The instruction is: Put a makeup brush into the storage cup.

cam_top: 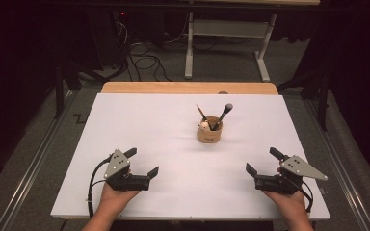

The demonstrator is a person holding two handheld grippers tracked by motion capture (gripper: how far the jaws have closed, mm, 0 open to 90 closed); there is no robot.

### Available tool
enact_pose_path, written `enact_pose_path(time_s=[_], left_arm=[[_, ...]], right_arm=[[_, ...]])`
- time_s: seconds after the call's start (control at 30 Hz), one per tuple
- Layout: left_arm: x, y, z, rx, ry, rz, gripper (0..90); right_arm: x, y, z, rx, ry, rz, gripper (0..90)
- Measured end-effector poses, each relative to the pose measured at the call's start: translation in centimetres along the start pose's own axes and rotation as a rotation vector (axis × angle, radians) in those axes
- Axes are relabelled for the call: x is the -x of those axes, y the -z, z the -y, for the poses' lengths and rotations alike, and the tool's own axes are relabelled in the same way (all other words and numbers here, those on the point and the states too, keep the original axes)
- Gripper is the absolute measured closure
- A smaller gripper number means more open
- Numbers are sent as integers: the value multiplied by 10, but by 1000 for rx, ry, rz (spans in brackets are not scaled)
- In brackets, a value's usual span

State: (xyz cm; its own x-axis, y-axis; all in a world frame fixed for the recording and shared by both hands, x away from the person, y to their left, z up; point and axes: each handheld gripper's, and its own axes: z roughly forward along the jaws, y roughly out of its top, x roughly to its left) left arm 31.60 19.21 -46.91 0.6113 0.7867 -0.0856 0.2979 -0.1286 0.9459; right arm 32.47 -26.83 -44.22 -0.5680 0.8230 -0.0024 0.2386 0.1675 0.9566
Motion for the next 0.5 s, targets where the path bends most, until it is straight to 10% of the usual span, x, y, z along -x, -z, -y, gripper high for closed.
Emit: enact_pose_path(time_s=[0.5], left_arm=[[-1, 2, -1, 19, -3, -10, 3]], right_arm=[[0, -1, 1, 3, -6, 7, 7]])
